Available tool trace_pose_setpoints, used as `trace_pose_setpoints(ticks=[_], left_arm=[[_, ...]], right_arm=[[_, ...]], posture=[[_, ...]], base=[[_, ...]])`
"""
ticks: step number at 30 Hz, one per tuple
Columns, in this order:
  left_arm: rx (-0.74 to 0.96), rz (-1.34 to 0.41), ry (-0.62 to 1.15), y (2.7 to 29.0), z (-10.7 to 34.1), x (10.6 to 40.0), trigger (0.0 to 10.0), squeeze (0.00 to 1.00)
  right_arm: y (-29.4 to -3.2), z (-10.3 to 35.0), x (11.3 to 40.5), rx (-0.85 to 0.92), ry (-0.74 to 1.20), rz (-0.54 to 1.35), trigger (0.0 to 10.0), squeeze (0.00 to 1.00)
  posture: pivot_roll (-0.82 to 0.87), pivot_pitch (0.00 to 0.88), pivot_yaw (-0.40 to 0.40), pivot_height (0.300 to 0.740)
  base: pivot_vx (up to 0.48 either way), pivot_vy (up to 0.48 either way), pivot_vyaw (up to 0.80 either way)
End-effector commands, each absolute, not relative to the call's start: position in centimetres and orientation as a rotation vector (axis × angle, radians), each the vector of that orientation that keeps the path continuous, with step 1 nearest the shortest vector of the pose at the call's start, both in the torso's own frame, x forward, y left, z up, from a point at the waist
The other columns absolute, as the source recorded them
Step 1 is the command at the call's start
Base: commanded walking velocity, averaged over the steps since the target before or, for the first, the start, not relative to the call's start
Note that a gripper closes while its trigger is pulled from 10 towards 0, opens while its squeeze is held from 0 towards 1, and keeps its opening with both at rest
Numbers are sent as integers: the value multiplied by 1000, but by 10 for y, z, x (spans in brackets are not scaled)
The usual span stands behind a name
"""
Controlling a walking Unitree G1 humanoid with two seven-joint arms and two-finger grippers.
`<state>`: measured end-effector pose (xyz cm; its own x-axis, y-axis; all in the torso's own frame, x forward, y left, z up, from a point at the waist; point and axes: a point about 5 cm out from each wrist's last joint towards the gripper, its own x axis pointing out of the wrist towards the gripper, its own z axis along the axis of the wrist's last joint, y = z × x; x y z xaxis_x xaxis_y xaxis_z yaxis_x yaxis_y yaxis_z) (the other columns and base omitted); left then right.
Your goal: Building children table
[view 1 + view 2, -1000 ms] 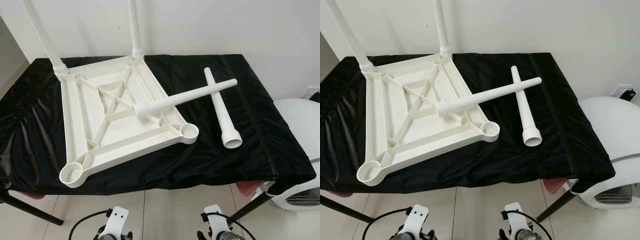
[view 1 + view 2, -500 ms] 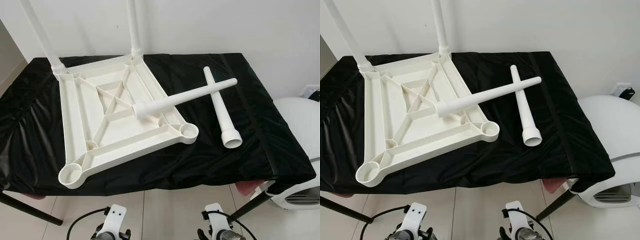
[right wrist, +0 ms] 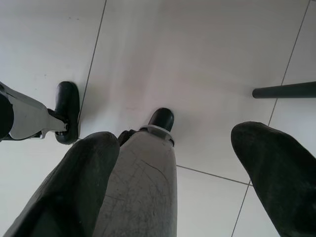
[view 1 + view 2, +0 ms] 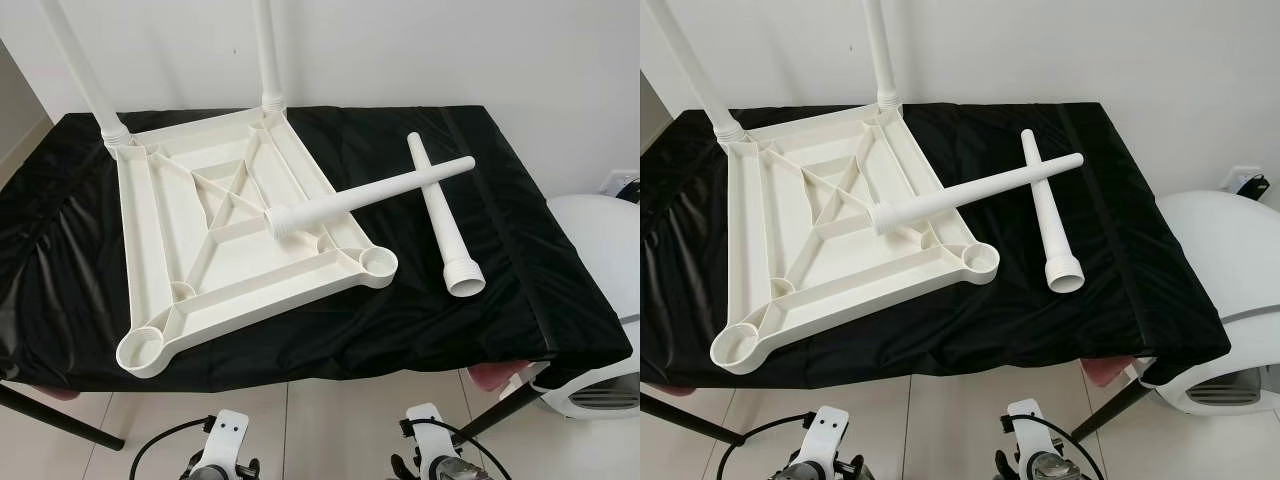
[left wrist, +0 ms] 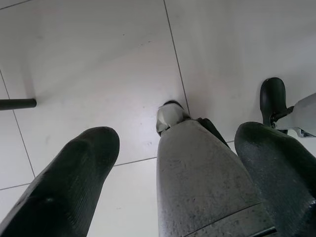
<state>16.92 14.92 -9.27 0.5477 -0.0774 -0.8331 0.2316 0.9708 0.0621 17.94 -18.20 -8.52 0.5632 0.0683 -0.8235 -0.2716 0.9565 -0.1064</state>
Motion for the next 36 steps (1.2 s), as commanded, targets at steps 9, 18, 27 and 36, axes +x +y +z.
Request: trace_pose_setpoints(ticks=[9,18,27,36], left_arm=[[147,-214,1004,151,-95,163,10000,0],[189,-214,975,149,-94,166,10000,0],[156,-175,837,168,-74,201,10000,0],[173,-200,865,167,-79,191,10000,0]], right_arm=[[-182,-87,177,-238,968,197,10000,0],[-181,-81,188,-279,923,232,10000,0],[-178,-77,195,-284,889,258,10000,0],[-180,-76,194,-280,869,289,10000,0]], posture=[[-62,0,55,740],[-28,0,27,740],[-6,0,12,740],[-1,0,10,740]], base=[[0,0,0],[0,0,0],[0,0,0],[0,0,0]])
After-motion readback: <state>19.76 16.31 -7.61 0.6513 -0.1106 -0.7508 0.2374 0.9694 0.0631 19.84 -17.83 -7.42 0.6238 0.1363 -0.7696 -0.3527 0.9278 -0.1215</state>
